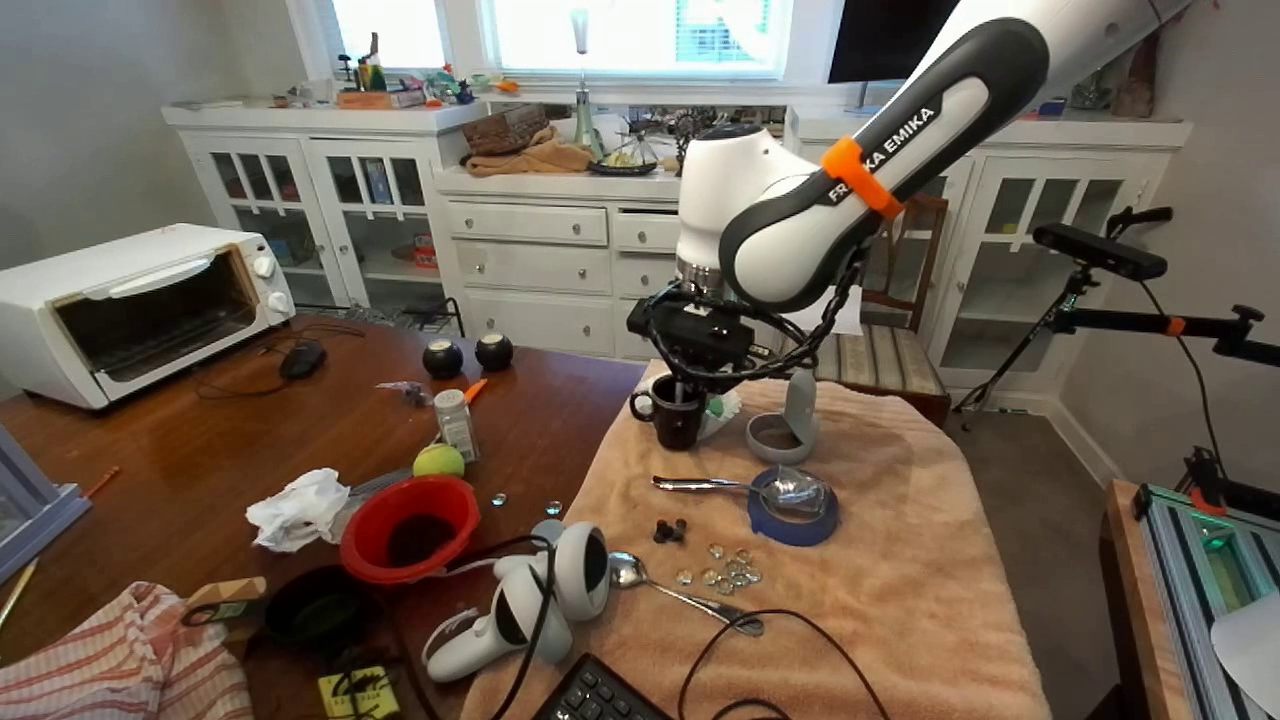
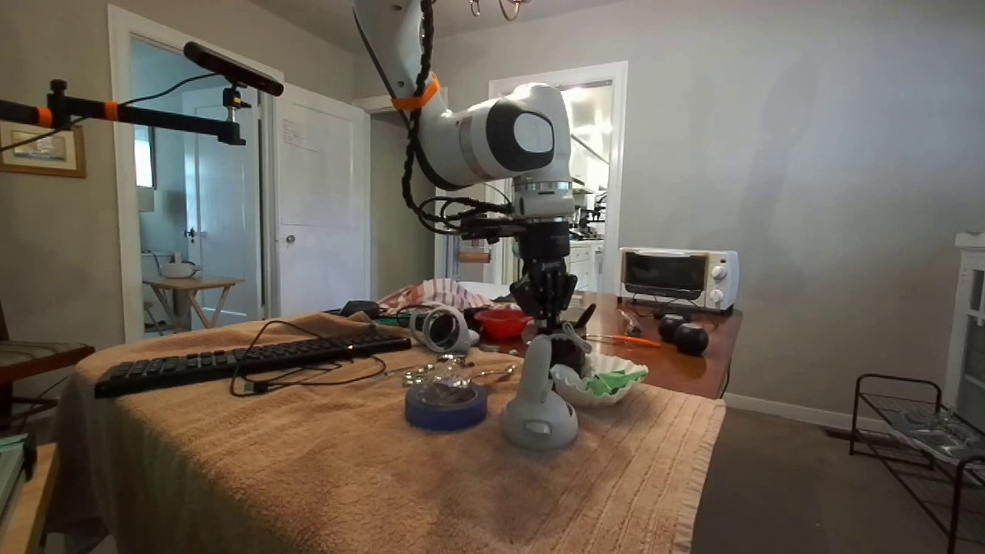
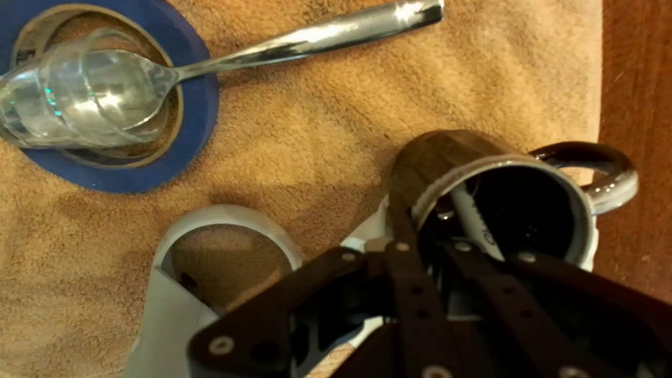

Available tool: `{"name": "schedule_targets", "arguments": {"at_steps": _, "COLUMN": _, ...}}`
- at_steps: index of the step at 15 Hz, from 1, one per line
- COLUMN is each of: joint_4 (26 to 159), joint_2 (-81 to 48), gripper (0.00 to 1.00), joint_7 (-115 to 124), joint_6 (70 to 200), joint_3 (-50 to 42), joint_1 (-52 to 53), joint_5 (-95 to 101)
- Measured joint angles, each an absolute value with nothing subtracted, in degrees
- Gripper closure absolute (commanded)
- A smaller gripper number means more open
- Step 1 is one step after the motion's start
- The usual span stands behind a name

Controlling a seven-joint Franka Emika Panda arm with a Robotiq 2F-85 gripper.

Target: Move the mug slightly away

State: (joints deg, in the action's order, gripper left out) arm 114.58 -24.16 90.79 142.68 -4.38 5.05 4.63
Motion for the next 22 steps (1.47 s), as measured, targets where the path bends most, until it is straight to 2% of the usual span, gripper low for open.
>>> {"name": "schedule_targets", "arguments": {"at_steps": 22, "joint_4": 114.41, "joint_2": -25.0, "gripper": 0.98, "joint_7": 84.78, "joint_6": 142.22, "joint_3": -2.21, "joint_1": 5.66, "joint_5": -1.03}}
